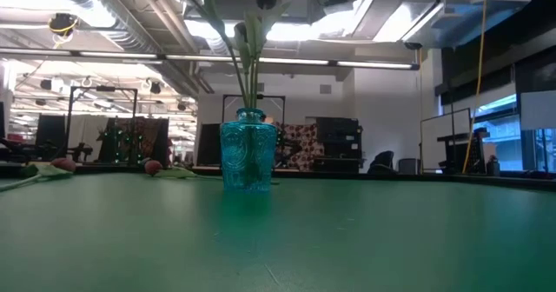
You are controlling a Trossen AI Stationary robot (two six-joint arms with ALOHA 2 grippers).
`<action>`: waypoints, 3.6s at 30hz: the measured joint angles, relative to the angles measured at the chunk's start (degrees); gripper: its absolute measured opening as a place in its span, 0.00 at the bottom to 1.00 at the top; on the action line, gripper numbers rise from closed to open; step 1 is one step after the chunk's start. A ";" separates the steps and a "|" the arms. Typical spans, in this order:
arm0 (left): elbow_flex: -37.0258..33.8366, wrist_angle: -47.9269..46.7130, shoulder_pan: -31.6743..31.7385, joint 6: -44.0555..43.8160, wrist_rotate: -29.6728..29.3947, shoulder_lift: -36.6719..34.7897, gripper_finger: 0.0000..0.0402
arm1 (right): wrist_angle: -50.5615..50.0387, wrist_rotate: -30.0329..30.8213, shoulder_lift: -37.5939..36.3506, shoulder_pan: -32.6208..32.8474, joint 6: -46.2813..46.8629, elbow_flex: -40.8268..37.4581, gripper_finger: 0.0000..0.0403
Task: Sort flowers into vase by color
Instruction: Put the dark red flower into the green vase
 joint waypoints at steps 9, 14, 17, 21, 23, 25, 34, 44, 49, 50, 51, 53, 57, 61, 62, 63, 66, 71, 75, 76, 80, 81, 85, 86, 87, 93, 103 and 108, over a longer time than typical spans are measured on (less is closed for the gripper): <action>0.00 0.07 -0.66 -8.85 -8.55 -0.02 0.23 | 1.45 -24.35 -4.07 2.54 -6.45 -4.14 0.01; 0.00 0.09 0.71 -9.74 -8.35 -0.02 0.23 | 2.03 -23.86 -6.37 7.92 -7.00 -11.37 0.02; 0.00 0.39 1.83 -9.94 -8.33 -0.02 0.23 | 5.70 -22.52 -6.97 10.83 -5.78 -14.96 0.02; 0.00 0.50 3.18 -11.01 -8.23 -0.02 0.23 | 7.85 -17.18 -8.51 13.88 -5.28 -16.58 0.01; 0.00 0.50 3.75 -11.34 -7.97 -0.02 0.23 | 7.09 -15.33 -8.79 15.34 -5.07 -16.74 0.01; 0.00 0.52 4.24 -11.96 -6.38 -0.02 0.23 | 7.15 -15.04 -8.72 16.72 -5.04 -16.75 0.02; 0.00 0.50 4.92 -12.42 -5.21 -0.02 0.23 | 4.18 -7.36 -6.46 21.43 -4.86 -16.79 0.03; 0.00 0.55 4.94 -12.64 -5.21 -0.02 0.23 | 8.04 -9.85 -8.04 21.79 -5.65 -16.58 0.03; 0.00 0.55 4.94 -12.66 -5.23 -0.02 0.23 | 4.49 -9.20 -10.18 21.79 -4.05 -16.49 0.03; 0.00 0.54 4.94 -12.66 -5.23 -0.02 0.23 | 3.95 -8.36 -10.35 21.79 -3.84 -16.49 0.03; 0.00 0.55 4.94 -12.66 -5.23 -0.02 0.23 | 3.72 -7.63 -10.43 21.79 -3.78 -16.49 0.03; 0.00 0.55 4.94 -12.66 -5.23 -0.02 0.23 | 3.70 -7.11 -10.39 21.79 -3.82 -16.51 0.03; 0.00 0.55 4.94 -12.66 -5.23 -0.02 0.23 | 2.54 -7.15 -9.90 21.79 -4.01 -16.51 0.03; 0.00 0.52 4.94 -12.66 -5.23 -0.02 0.23 | 2.23 -7.02 -8.56 21.79 -4.03 -17.57 0.04; 0.00 0.54 4.94 -12.66 -5.23 -0.02 0.23 | 2.14 -7.02 -8.30 21.79 -4.03 -18.20 0.04; 0.00 0.52 4.94 -12.66 -5.24 -0.02 0.23 | 2.13 -6.99 -8.19 21.79 -4.03 -18.96 0.04; 0.00 0.51 4.94 -12.43 -5.25 -0.02 0.23 | 2.46 -5.74 -8.11 21.79 -3.18 -21.43 0.04; 0.00 0.50 4.94 -12.51 -5.25 -0.02 0.23 | 5.36 -5.59 -8.09 21.77 -0.88 -26.57 0.04; 0.00 0.52 4.94 -13.73 -3.25 -0.02 0.23 | 6.43 -4.93 -8.09 21.79 0.58 -29.75 0.04; 0.00 0.52 4.94 -13.76 -2.84 -0.02 0.23 | 6.19 -4.72 -8.09 21.79 1.20 -30.16 0.04; 0.00 0.52 5.09 -13.80 -2.76 -0.02 0.23 | 6.83 -4.55 -8.09 21.77 3.73 -32.04 0.04; 0.00 0.52 5.19 -13.84 -2.76 -0.02 0.23 | 7.36 -4.55 -8.09 21.79 3.87 -32.66 0.04; 0.00 0.52 5.62 -14.01 -2.73 -0.02 0.23 | 8.35 -3.64 -8.11 21.79 5.03 -33.98 0.12; 0.00 0.52 5.70 -14.12 -2.68 -0.02 0.23 | 8.04 -2.67 -8.09 21.79 5.65 -34.13 0.15; 0.00 0.52 5.77 -14.17 -2.67 -0.02 0.23 | 7.83 -1.93 -8.09 21.79 6.44 -34.15 0.19; 0.00 0.46 5.75 -13.97 -2.43 -0.02 0.23 | 7.02 -6.82 -8.15 21.77 10.38 -33.36 0.41; -0.06 -19.03 6.73 -25.34 7.67 -1.84 0.23 | -8.10 -12.11 -8.22 21.77 28.15 -23.96 0.52; -0.09 -41.82 5.42 -40.42 7.98 -7.89 0.23 | -9.36 -9.53 -8.09 21.77 31.40 -19.34 0.49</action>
